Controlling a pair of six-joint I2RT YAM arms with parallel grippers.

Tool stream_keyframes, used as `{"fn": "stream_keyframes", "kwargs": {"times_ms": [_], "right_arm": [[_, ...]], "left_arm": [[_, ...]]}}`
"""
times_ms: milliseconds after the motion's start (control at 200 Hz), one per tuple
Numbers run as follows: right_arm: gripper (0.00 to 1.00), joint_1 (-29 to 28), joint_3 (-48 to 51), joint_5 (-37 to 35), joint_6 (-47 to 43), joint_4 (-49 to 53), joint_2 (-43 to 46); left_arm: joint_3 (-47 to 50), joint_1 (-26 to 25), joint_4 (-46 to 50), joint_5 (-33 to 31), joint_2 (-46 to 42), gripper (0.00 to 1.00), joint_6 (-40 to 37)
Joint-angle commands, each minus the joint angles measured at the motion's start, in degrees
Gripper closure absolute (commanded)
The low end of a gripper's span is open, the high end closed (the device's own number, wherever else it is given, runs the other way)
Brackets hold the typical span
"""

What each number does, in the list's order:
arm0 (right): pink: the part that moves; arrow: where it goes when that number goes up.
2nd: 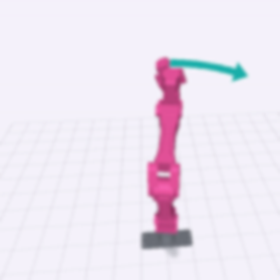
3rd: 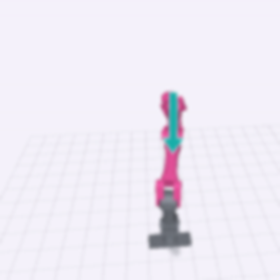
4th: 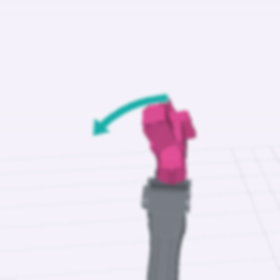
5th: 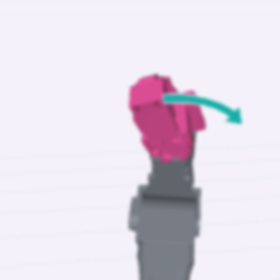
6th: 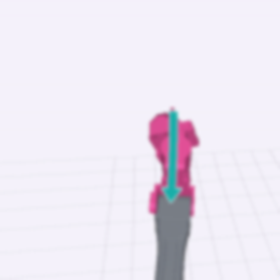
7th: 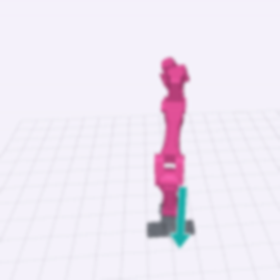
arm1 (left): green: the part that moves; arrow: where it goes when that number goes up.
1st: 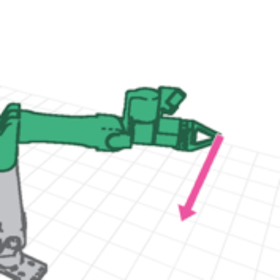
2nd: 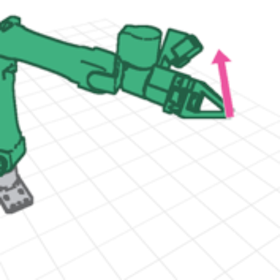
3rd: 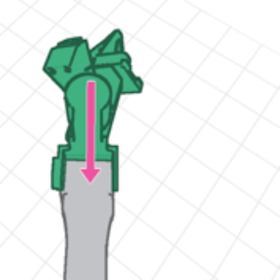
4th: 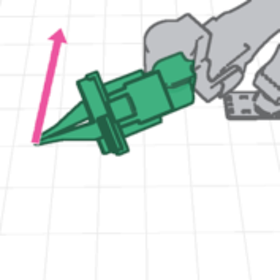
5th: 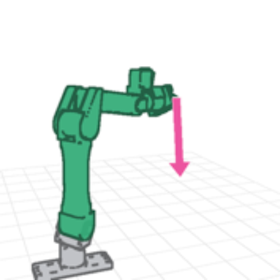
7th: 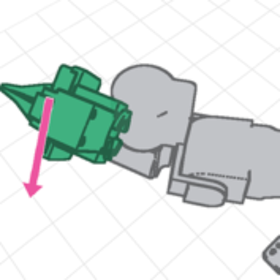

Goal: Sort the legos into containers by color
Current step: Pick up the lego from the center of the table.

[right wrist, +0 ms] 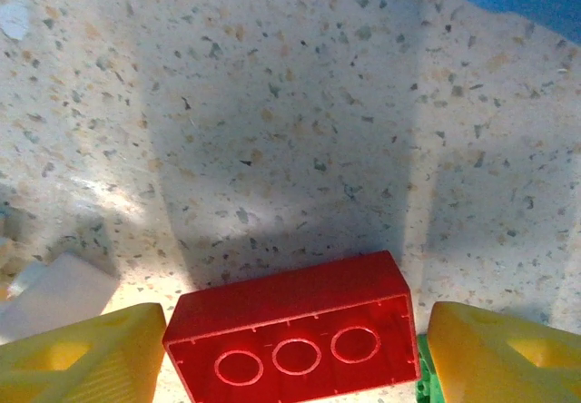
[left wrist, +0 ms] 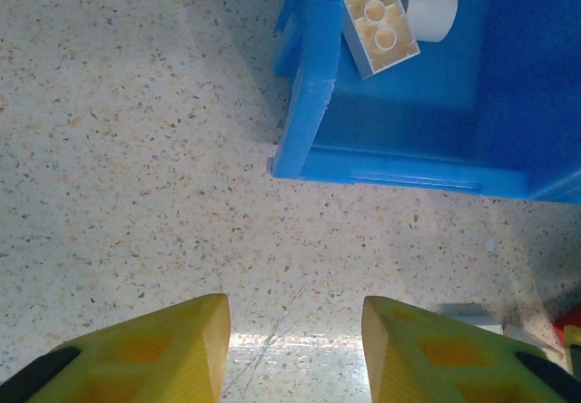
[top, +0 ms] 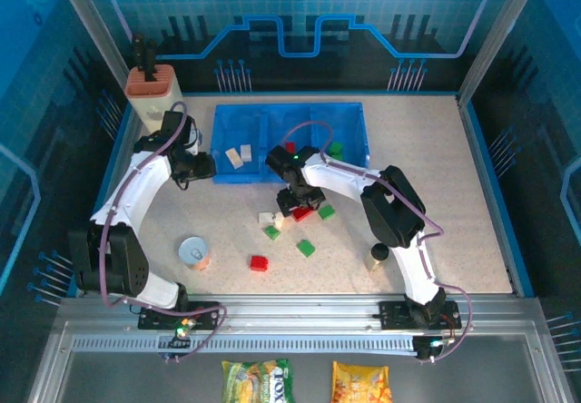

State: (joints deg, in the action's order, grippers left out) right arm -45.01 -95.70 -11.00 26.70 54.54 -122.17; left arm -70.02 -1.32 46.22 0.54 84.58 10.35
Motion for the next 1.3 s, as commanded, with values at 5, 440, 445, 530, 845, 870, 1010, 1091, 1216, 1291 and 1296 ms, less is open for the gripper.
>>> {"fn": "stream_keyframes", "kwargs": {"times_ms": [5, 440, 445, 530, 845, 870, 1010, 1091, 1216, 1291, 1296], "right_arm": [[0.21, -1.0, -0.2, -1.7, 0.0, 2.5, -0.1], [0.18, -1.5, 0.9, 0.8, -6.0, 2.1, -1.5], [0.18, -1.5, 0.9, 0.7, -6.1, 2.1, -1.5], [0.19, -1.5, 0.7, 0.0, -6.8, 2.6, -2.2], [0.26, -1.6, 0.0, -1.2, -7.0, 3.7, -2.6], [0.27, -1.5, 0.0, -1.3, -7.1, 3.7, -2.7], [0.31, -1.5, -0.4, -1.7, -6.7, 4.1, -2.2], [0.33, -1.6, -0.8, -1.9, -6.6, 4.6, -1.6], [0.34, -1.7, -1.4, -2.2, -6.4, 5.2, -0.2], [0.35, -1.7, -1.9, -2.5, -6.3, 5.7, 0.6], [0.35, -1.7, -1.9, -2.5, -6.3, 5.7, 0.6]], "left_arm": [[-0.8, 0.6, 1.7, 2.0, -2.6, 0.56, -0.2], [-0.4, 0.6, 2.8, 4.2, -5.6, 0.56, 1.1], [-0.3, 0.6, 2.8, 4.2, -5.6, 0.56, 1.1], [0.4, 0.6, 2.5, 4.3, -6.1, 0.56, 1.4], [4.2, 0.6, 0.0, 4.7, -7.2, 0.56, 1.9], [4.6, 0.5, -0.3, 4.7, -7.2, 0.56, 1.9], [5.6, 0.6, -1.7, 4.7, -7.3, 0.56, 1.8], [5.9, 0.6, -2.3, 4.6, -7.3, 0.57, 1.6], [6.5, 0.6, -3.5, 4.7, -7.3, 0.57, 1.3], [6.7, 0.6, -3.7, 4.7, -7.3, 0.57, 1.0], [6.7, 0.6, -3.7, 4.7, -7.3, 0.57, 1.0]]}}
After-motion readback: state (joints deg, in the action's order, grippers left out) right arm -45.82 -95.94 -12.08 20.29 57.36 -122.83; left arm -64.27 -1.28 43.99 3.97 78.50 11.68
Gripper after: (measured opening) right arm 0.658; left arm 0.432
